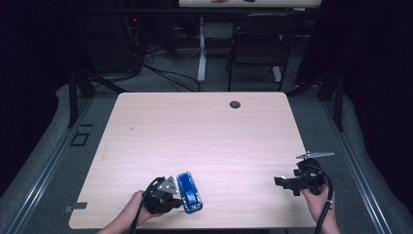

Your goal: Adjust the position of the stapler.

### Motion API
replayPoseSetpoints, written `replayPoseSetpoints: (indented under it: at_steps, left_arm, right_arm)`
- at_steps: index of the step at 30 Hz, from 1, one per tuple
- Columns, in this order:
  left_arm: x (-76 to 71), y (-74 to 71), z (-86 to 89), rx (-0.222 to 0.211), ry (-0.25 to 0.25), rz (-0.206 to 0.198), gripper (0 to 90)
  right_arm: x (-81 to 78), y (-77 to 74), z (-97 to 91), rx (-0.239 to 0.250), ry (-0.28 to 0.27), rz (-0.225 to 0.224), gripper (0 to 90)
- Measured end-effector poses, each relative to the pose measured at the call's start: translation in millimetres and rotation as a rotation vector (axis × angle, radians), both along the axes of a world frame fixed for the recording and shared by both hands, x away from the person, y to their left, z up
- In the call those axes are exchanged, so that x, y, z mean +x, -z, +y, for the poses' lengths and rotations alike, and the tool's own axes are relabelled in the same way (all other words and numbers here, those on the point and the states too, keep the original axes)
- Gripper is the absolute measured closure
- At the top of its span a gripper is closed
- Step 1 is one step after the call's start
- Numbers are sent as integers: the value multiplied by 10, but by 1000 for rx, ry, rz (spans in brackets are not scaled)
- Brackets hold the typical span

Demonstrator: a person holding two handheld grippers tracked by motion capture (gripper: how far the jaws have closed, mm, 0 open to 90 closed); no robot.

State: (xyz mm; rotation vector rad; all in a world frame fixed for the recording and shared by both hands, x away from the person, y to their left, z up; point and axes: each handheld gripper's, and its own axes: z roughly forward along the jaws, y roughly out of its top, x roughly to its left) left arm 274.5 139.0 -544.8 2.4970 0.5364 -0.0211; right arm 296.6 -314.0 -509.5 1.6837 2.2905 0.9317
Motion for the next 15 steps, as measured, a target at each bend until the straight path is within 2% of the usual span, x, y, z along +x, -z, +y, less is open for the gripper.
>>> replayPoseSetpoints:
  at_steps: [7, 15]
  left_arm:
    - [-5, 38, -109, 17, 20, -7, 900]
    - [-2, 39, -164, 1, 22, -16, 900]
  right_arm:
    - [3, 9, 2, 1, -3, 2, 82]
    - [4, 12, 7, 0, -2, 0, 82]
